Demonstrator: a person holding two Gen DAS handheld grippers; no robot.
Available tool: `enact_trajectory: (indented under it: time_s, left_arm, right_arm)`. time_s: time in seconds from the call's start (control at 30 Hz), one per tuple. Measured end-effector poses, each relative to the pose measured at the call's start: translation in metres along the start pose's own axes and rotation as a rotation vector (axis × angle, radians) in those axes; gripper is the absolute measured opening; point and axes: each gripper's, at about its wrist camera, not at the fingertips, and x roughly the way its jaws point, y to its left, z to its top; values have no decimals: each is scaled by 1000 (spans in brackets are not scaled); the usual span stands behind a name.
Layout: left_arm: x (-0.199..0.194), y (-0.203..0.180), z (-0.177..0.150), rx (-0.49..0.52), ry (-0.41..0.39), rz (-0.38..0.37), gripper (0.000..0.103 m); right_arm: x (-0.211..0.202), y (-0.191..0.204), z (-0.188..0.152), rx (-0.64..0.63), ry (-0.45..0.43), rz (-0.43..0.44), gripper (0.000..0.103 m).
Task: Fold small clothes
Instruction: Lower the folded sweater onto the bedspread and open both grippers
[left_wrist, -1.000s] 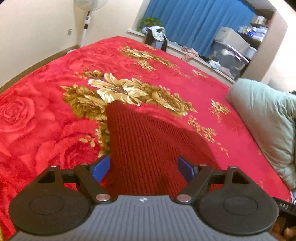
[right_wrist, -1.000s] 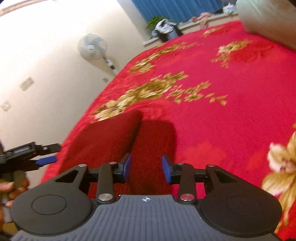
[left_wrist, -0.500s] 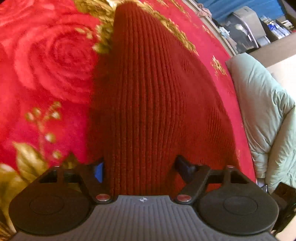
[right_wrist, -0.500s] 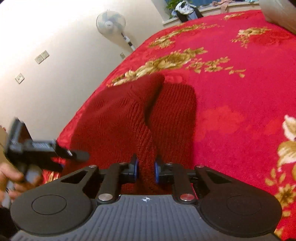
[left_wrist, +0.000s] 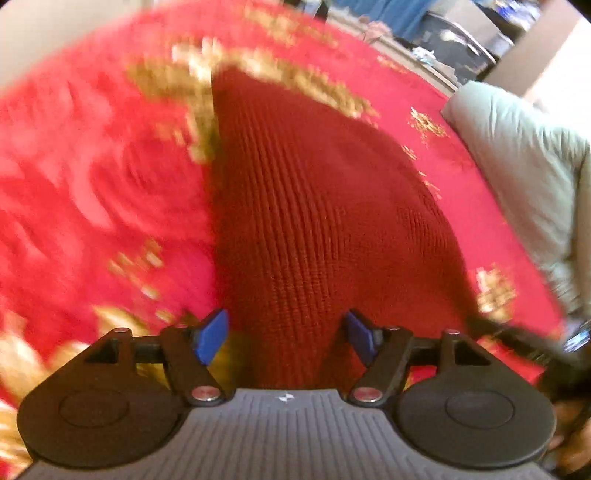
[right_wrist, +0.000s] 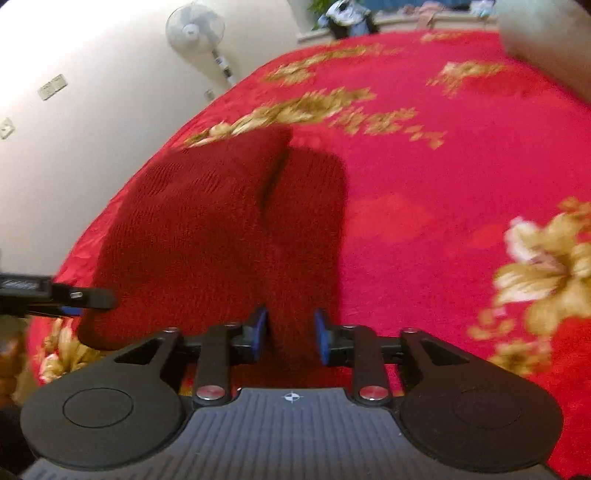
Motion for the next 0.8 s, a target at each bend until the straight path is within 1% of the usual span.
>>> enact_trajectory:
  time_s: [0.03,0.07,0.1,0.13,0.17,0.23,0.27,0.3,0.33,0.4,0.5,0.53,0.57,0.6,0.63,0.67,0.7,0.77,0.8]
  left_arm:
    - [-13,-7,-4,40,-41,45,84]
    - [-26,-15,-8,77,-85,87,92]
    - [-40,-24,-14,117,-133,124,96]
    - [-54,-32,-21,152,-179,158,103]
    - [-67,-42,-31,185,-228,190,103]
    - [-93,-58,-52,238,-316,232,103]
    - [-104,-66,-61,253,-348,236,103]
    - [-113,-74,-71,260,-378,240,103]
    - [-121,-82,-80,259,-398,243,103]
    - [-133,-95,-99,246,-436,239,103]
    - [-131,-104,-131,214,-481,254,103]
    - [-127,-104,-143,202,-477,255,103]
    - [-121,-105,-149,191,-445,261,103]
    - [-114,-105,-149,185,-398,274,103]
    - [-109,-106,-148,177,-368,283,103]
    - [-109,-109,-149,173,-375,283,103]
    - [-107,-110,-146,176,-389,288,103]
    - [-103,-110,-140,175,-395,310,103]
    - [-100,-109,-138,162,-386,311,103]
  right_arm:
    - [-11,2,0,-19,-27,-31,38]
    - [-21,5,1,-38,-58,-57,39]
    - [-33,8,1,-54,-96,-79,39]
    - [-48,13,0,-72,-138,-91,39]
    - [-61,17,-2,-85,-172,-93,39]
    - [-92,28,-11,-112,-256,-103,44]
    - [-104,31,-16,-122,-289,-107,51]
    - [-116,37,-22,-131,-323,-113,55]
    - [-127,42,-29,-134,-355,-121,57]
    - [-140,49,-42,-130,-397,-128,63]
    - [-146,58,-62,-125,-433,-162,69]
    - [-145,60,-69,-121,-431,-165,69]
    - [-141,61,-76,-125,-418,-163,69]
    - [-134,62,-83,-138,-393,-166,69]
    - [-127,62,-87,-148,-364,-174,69]
    - [-121,61,-89,-155,-337,-180,69]
    - [-117,61,-90,-159,-329,-181,69]
    - [-112,61,-88,-177,-326,-192,69]
    - [-109,60,-86,-183,-324,-198,69]
